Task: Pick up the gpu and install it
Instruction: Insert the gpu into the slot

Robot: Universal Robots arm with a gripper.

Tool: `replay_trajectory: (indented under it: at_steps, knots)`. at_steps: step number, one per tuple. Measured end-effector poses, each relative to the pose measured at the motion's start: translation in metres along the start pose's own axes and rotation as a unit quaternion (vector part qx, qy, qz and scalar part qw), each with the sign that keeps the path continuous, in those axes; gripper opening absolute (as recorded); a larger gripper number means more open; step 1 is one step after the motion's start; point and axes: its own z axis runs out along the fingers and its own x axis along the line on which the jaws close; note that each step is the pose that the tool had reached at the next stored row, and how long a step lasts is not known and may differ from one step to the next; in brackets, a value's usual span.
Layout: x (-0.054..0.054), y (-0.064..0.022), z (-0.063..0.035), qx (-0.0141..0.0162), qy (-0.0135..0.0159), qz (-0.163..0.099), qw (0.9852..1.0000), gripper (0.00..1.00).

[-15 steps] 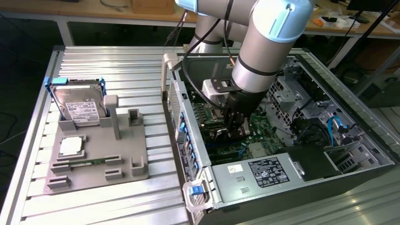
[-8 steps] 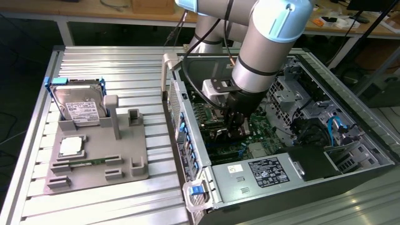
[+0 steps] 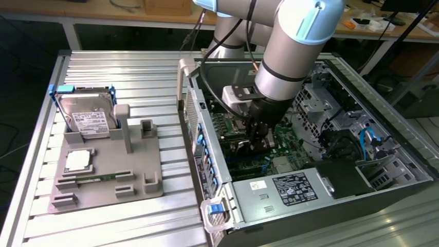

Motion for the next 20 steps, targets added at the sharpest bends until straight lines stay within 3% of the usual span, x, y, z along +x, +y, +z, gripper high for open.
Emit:
replay_trajectory:
  at_steps: [20]
  knots:
    - [0.001, 0.0, 0.0028, -0.0001, -0.0004, 0.0, 1.0, 0.27]
